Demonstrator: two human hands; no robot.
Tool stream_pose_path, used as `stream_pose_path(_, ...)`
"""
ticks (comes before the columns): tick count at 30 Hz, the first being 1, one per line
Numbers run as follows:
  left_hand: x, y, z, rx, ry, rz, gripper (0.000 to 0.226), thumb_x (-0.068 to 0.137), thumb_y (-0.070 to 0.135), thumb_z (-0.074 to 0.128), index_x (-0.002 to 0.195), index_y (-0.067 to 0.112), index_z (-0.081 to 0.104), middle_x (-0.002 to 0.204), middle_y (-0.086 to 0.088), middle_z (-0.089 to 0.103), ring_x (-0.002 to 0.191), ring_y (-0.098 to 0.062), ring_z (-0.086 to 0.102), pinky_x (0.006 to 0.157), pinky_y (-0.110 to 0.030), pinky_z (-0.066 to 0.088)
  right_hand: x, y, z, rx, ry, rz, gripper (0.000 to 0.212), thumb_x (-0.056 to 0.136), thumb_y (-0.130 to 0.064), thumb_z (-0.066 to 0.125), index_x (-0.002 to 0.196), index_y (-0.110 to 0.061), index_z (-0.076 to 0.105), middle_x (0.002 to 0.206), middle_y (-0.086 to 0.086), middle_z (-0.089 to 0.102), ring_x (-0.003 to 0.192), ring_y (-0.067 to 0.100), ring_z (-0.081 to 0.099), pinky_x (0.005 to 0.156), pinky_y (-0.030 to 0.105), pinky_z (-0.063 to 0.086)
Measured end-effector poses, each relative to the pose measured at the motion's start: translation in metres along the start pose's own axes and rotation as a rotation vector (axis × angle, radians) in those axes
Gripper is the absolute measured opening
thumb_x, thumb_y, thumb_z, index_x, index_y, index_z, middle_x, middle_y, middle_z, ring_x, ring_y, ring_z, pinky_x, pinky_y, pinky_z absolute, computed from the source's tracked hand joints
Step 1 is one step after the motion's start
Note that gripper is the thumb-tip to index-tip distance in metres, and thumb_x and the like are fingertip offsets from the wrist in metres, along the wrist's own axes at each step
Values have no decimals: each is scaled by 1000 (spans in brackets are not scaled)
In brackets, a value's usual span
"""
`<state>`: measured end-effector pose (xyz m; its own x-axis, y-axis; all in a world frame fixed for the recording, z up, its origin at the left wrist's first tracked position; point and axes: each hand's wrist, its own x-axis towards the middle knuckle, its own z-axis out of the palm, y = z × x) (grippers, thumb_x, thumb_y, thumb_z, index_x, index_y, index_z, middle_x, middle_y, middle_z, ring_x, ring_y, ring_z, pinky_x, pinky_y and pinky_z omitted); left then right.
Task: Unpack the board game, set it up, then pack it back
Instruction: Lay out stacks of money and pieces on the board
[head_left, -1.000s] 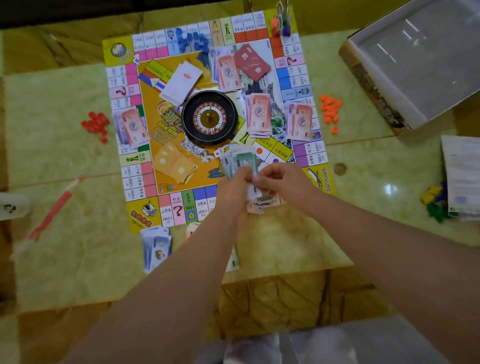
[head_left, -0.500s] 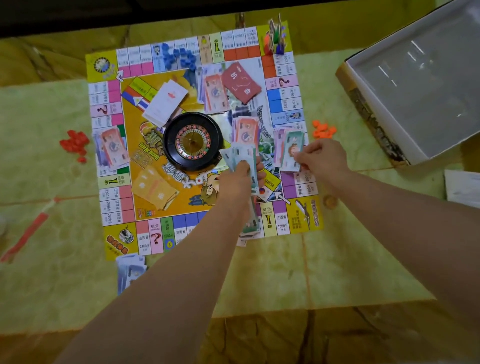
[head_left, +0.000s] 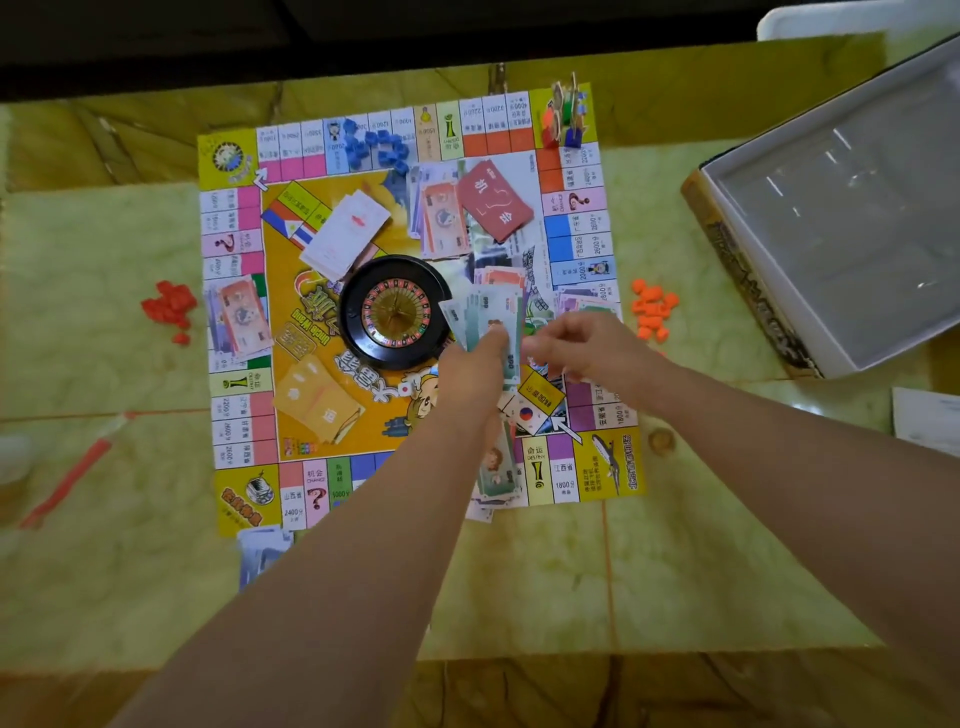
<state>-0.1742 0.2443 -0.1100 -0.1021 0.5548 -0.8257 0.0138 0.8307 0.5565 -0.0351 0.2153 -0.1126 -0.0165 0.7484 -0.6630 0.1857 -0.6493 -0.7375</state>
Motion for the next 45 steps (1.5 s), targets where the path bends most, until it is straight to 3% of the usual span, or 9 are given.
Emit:
stream_pose_path(5, 2, 14, -3, 5, -69, -24, 39, 92, 25, 64, 123, 5, 53, 106, -14, 66, 82, -24, 63, 65, -32, 50, 7, -20, 9, 101, 17, -12, 11, 85, -19, 71, 84, -11, 63, 77, 4, 65, 65, 8, 60, 59, 16, 44)
stream_pose_path(8, 3, 33, -7, -93, -112, -64, 51, 81, 30, 70, 123, 6, 54, 110, -17, 67, 92, -30, 67, 82, -44, 55, 15, -36, 15, 101, 80, -29, 12, 85, -16, 72, 85, -6, 65, 72, 4, 66, 61, 6, 62, 61, 17, 49)
stream_pose_path(11, 12, 51, -14, -141, -147, -36, 32, 83, 23, 61, 109, 4, 62, 99, -21, 67, 79, -29, 65, 72, -41, 54, 28, -52, 18, 101, 151, -22, 12, 84, -16, 72, 86, -4, 69, 68, -2, 65, 54, -2, 60, 57, 12, 48)
stream_pose_path(16, 39, 74, -33, -45, -58, 68, 21, 90, 24, 58, 108, 16, 64, 104, -14, 70, 94, -33, 66, 81, -45, 52, 58, -78, 26, 57, 220, -20, 13, 87, -20, 71, 91, -8, 69, 87, 7, 70, 75, 16, 65, 76, 30, 54)
stream_pose_path(20, 64, 93, -55, -94, 46, 122, 18, 98, 23, 52, 105, 11, 64, 88, -10, 67, 75, -26, 62, 72, -37, 52, 90, -99, 32, 1, 336, 11, 22, 87, -22, 71, 98, -3, 69, 98, 11, 71, 86, 23, 66, 84, 38, 53)
stream_pose_path(29, 103, 110, -84, -146, -82, 87, 20, 98, 21, 56, 113, 8, 59, 82, -7, 65, 67, -20, 62, 57, -30, 51, 151, -108, 59, -299, 579, 138, 26, 80, -17, 76, 79, -19, 50, 81, -2, 56, 82, 20, 57, 62, 29, 42)
stream_pose_path(34, 105, 104, -95, -209, -99, 82, 19, 96, 20, 58, 113, 10, 61, 84, -6, 67, 67, -19, 63, 56, -28, 53, 146, -101, 77, -275, 670, 59, 31, 84, -17, 71, 108, -12, 52, 83, -5, 47, 79, 16, 48, 70, 31, 42)
stream_pose_path(41, 86, 99, -114, -320, -108, 58, 30, 94, 15, 61, 122, 5, 58, 98, -13, 69, 74, -21, 67, 62, -31, 57, 118, -123, 112, -66, 139, -124, 14, 86, -27, 71, 88, -15, 66, 77, -7, 63, 64, -4, 57, 65, 15, 44)
stream_pose_path(45, 73, 92, -133, -445, -130, 14, 20, 96, 20, 53, 106, 6, 64, 89, -13, 67, 70, -20, 64, 64, -31, 53, 108, -128, 131, -52, 117, -127, 15, 88, -19, 69, 93, -5, 67, 78, -3, 64, 61, -4, 57, 57, 8, 44)
